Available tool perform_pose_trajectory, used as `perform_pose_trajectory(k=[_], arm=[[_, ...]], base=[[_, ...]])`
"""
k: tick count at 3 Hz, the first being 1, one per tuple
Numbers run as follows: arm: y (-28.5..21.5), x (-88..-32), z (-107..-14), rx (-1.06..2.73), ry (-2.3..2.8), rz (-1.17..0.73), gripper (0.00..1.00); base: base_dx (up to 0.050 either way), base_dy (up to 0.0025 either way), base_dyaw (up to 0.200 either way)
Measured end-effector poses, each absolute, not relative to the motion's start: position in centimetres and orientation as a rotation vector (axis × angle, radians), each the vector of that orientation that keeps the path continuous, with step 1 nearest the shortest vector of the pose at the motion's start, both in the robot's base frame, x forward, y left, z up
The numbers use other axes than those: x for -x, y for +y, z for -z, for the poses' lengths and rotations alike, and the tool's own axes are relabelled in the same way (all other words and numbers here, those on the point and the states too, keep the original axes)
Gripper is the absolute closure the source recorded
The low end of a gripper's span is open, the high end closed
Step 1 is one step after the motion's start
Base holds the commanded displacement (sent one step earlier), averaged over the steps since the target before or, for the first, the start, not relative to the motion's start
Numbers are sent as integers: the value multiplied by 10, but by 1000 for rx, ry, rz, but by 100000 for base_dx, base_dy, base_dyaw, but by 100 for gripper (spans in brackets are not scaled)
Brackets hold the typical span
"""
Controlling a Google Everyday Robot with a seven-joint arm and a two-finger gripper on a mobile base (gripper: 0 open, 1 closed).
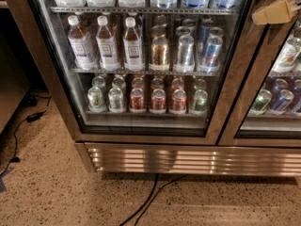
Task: Open left fridge door
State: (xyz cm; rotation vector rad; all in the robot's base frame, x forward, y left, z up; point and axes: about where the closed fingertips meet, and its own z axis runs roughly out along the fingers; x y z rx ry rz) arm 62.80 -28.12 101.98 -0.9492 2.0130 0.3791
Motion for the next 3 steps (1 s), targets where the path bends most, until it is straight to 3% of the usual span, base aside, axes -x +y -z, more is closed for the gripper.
perform_pose_trajectory(k=[3], arm=[[-280, -628, -1027, 928, 2011, -413, 100]], base=[[0, 0, 0]])
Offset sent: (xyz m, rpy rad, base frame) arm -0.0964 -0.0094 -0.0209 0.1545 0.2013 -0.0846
